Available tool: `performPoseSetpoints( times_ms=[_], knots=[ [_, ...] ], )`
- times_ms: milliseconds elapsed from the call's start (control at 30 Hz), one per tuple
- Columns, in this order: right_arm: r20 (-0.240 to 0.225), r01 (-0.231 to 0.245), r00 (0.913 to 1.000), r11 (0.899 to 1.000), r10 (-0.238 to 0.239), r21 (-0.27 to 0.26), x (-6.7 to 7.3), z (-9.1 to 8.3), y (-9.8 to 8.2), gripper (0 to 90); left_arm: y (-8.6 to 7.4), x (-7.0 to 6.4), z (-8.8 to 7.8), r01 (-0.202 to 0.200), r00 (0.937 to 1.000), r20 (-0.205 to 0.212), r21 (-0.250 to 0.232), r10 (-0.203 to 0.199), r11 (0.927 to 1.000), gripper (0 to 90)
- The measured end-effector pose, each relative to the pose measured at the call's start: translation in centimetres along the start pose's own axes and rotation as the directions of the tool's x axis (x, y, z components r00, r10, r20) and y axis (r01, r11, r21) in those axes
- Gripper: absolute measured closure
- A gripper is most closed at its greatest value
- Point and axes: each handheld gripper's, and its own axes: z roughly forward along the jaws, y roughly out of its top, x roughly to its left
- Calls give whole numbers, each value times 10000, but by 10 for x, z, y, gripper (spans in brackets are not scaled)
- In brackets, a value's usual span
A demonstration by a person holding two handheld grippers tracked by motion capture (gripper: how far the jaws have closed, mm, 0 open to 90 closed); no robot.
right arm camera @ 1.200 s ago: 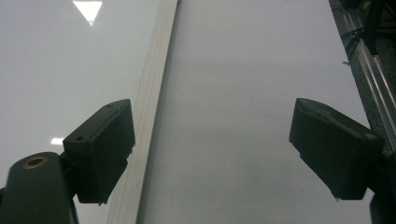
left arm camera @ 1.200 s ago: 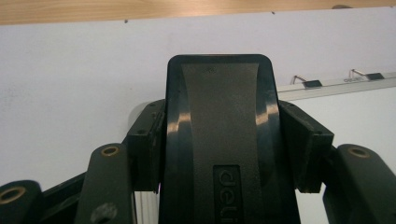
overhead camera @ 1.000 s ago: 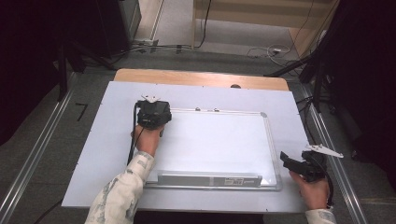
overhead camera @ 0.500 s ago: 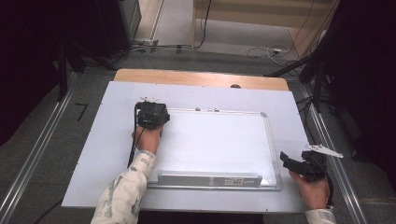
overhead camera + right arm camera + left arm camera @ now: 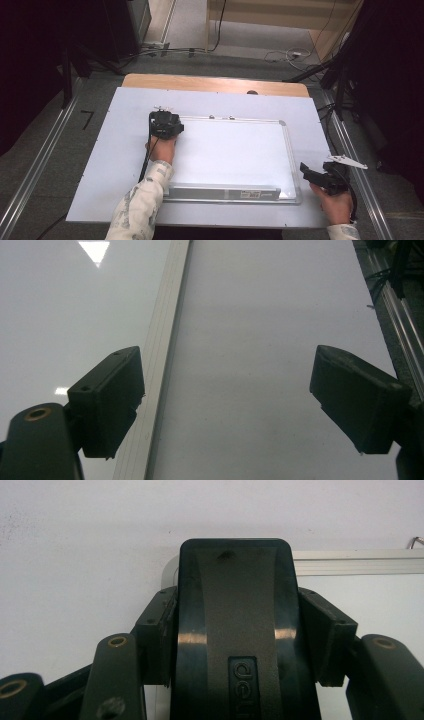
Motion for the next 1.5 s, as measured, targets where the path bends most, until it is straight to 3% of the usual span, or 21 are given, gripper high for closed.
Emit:
performPoseSetpoints(
  times_ms=[433,833,1133,1500],
  knots=[
    [7,-1,10000,10000,1,-16,0,0,0,129,1,1,-4,-85,9998,194,-87,86,9999,366],
    [31,22,10000,10000,-22,-57,-1,-1,0,129,5,4,-25,-113,9966,805,-570,158,9983,295],
    [40,33,10000,10000,-33,-35,0,-1,0,129,2,13,-37,-48,9907,1352,-813,158,9967,258],
    [51,24,10000,10000,-24,-15,1,-1,-1,129,-2,20,-54,3,9766,2136,-1211,258,9926,209]
  ],
)
